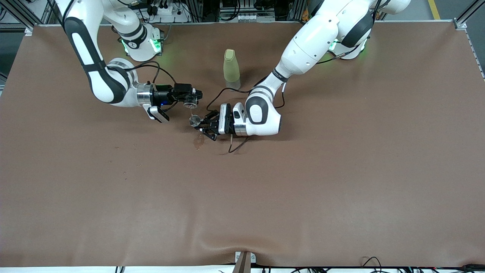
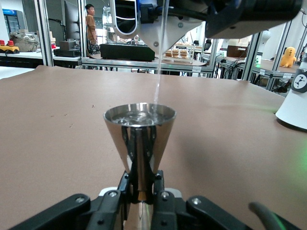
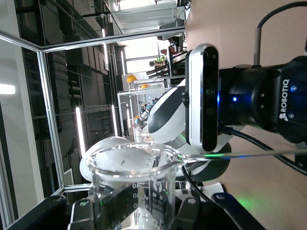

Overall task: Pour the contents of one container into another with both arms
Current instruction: 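Tilt the beaker back upright with the right gripper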

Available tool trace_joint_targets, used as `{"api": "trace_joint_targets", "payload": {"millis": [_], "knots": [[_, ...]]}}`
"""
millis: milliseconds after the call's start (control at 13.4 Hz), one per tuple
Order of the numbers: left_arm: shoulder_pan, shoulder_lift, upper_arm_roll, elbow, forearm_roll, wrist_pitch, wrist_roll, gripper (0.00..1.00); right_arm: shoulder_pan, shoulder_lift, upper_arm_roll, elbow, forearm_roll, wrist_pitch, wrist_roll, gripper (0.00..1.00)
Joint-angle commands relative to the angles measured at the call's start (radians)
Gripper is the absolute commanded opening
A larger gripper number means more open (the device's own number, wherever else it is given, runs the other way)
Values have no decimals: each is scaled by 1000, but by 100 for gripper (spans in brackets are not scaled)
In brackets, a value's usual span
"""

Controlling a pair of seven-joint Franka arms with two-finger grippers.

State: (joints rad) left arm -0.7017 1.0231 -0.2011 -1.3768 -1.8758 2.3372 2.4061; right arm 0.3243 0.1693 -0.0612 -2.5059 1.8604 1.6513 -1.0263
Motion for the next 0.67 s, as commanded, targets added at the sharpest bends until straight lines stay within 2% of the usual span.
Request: {"api": "trace_joint_targets", "payload": {"millis": [0, 598], "knots": [[4, -24, -3, -22, -37, 1, 27, 0, -19, -8, 9, -8, 16, -19, 37, 0], [4, -28, -6, -28, -37, 1, 27, 0, -22, -8, 9, -7, 16, -36, 137, 0]]}}
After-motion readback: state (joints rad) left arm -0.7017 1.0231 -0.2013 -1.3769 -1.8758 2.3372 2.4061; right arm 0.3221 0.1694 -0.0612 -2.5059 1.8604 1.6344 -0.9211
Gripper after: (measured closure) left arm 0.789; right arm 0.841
